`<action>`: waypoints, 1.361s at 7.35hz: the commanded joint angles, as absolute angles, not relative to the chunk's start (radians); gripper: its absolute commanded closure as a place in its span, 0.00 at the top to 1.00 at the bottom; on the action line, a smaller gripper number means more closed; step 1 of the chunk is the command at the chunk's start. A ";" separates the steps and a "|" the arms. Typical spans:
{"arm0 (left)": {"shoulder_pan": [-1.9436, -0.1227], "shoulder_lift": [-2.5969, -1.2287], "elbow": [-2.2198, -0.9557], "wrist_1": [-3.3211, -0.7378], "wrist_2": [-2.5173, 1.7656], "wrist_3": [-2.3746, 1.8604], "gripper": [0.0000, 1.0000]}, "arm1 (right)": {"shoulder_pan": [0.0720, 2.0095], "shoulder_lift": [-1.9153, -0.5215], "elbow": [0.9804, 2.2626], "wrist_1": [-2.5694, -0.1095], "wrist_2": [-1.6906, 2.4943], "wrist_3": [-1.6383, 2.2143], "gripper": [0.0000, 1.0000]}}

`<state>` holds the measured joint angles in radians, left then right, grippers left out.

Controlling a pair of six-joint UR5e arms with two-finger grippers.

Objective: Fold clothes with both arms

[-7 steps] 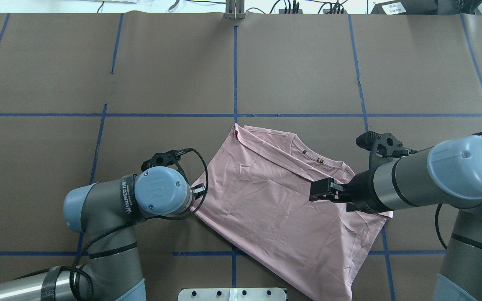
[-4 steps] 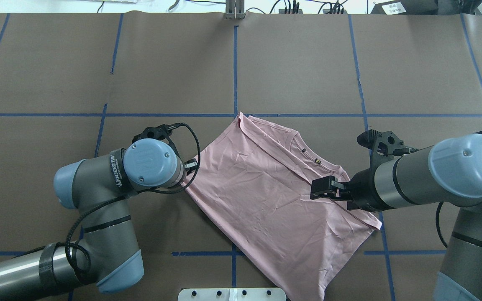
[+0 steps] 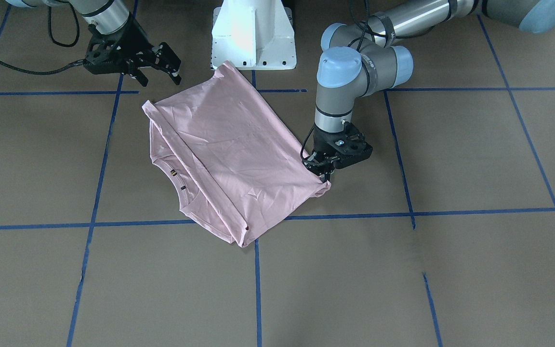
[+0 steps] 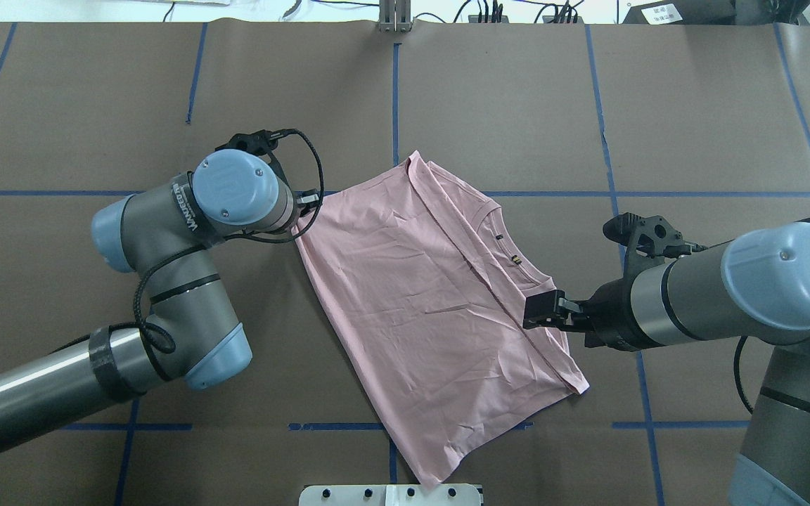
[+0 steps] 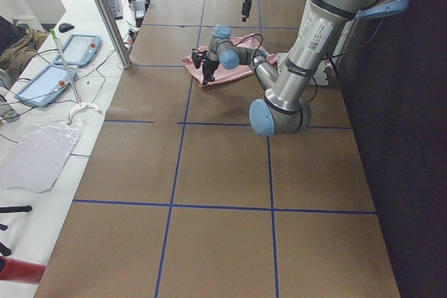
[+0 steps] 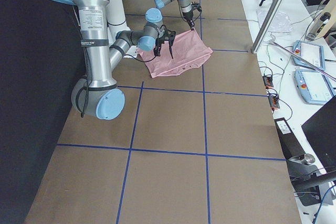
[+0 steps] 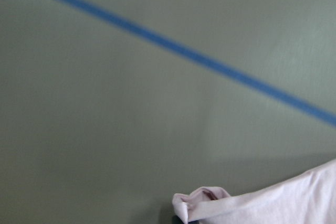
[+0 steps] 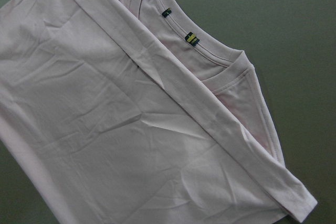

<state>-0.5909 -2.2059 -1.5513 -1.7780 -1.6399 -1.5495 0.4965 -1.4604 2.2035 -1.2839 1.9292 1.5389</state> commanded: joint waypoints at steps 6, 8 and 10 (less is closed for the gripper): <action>-0.704 -2.454 -1.007 -2.230 -1.540 -1.330 0.00 | 0.509 -1.460 2.198 -1.284 1.928 1.539 1.00; -0.706 -2.489 -0.931 -2.301 -1.539 -1.328 0.00 | 0.509 -1.460 2.198 -1.284 1.927 1.539 1.00; -0.712 -2.490 -0.924 -2.301 -1.510 -1.330 0.00 | 0.508 -1.460 2.186 -1.284 1.919 1.539 1.00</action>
<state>-0.7077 -2.4866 -0.9346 -2.2955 -1.5254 -1.3300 0.5089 -1.4603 2.1926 -1.2839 1.9241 1.5386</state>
